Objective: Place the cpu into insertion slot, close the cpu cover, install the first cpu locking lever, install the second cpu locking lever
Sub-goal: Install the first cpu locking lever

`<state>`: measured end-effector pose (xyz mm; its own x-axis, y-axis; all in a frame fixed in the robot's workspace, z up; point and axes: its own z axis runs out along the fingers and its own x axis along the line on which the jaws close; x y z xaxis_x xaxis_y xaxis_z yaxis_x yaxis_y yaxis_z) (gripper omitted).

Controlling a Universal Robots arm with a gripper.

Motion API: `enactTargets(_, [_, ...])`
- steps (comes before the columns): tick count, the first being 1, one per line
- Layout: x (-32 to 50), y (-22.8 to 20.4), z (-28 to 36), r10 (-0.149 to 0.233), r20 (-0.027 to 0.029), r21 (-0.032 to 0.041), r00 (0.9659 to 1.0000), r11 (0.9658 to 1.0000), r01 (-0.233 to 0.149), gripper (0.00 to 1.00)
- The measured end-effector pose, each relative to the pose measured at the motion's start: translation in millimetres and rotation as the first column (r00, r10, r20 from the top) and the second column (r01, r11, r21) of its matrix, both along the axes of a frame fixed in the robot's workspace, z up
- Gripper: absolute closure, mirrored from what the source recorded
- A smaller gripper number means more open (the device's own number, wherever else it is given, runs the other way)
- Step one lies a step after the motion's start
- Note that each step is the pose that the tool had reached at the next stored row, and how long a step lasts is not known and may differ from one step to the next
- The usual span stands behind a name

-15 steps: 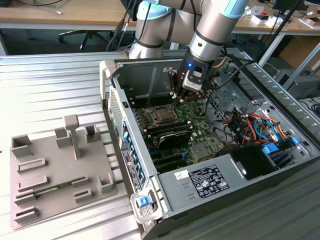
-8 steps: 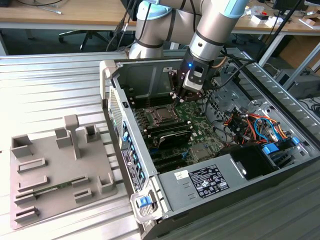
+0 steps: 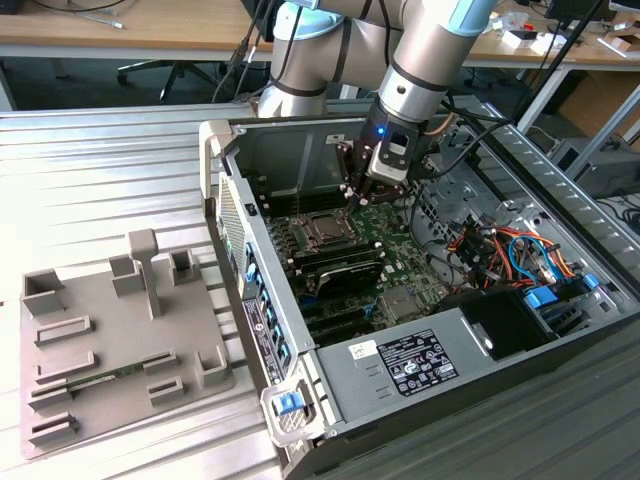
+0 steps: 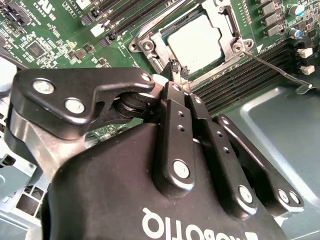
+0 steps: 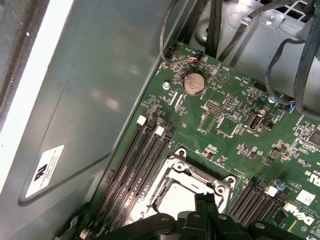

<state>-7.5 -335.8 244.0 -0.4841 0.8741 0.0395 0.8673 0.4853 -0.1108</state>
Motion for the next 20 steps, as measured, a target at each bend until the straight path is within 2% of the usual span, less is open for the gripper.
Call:
enactTargets(12, [0.0, 0.0, 0.0, 0.043, 0.0001, 0.0, 0.9991, 0.9991, -0.043, 0.89])
enactTargets(20, [0.0, 0.0, 0.0, 0.076, 0.0001, 0.0001, 0.9971, 0.9971, -0.076, 0.89])
